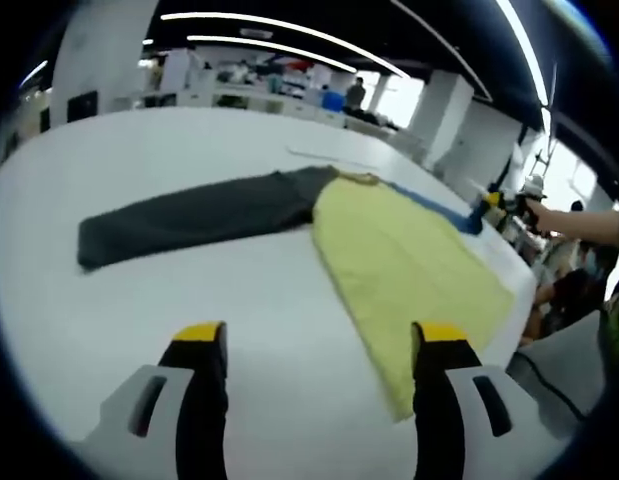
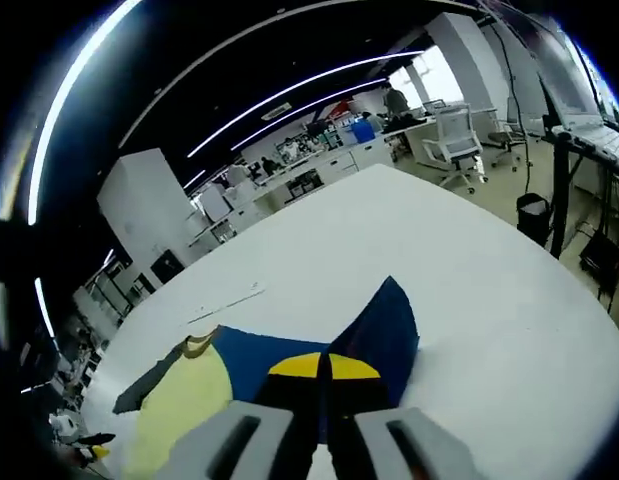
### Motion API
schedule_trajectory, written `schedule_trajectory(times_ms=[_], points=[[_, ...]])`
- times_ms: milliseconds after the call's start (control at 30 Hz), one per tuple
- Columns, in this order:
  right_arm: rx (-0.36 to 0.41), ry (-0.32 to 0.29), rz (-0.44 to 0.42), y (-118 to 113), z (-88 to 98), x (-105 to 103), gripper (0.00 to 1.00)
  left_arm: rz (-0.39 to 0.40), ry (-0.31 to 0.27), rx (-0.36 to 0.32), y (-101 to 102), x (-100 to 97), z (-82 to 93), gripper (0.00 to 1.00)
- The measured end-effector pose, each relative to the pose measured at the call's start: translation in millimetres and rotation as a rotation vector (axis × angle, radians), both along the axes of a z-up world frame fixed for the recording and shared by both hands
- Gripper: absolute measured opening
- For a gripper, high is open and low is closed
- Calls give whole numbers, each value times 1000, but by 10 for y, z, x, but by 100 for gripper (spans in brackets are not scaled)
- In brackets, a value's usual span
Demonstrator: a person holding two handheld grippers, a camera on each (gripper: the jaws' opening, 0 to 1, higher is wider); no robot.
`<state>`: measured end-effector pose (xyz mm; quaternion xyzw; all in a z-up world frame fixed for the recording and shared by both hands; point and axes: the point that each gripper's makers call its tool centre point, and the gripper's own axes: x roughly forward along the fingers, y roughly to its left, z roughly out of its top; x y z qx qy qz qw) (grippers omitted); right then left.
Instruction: Fold the garment on the visible template until the final outline fits inside the template.
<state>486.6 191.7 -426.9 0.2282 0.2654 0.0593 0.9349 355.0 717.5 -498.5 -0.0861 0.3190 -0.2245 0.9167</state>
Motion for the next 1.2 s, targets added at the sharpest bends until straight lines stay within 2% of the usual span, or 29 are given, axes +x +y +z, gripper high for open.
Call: schedule_trajectory(times_ms=[133,267,533,667,900,1200], points=[[46,-16,99,417,93,123,0,26,-20,-14,47,26,43,70],[67,-25,177,728,115,269,0,37,-27,-23,62,38,59,70],[146,-61,291,1340,199,507,0,36,-39,-43,35,60,89,69],[161,-71,348,1672,250,599,0,44,-43,-50,57,68,104,69],[213,-84,422,2181,318,681,0,48,-45,-55,64,71,110,68],[265,-116,542,2894,528,699,0,53,-44,-60,73,82,106,68]])
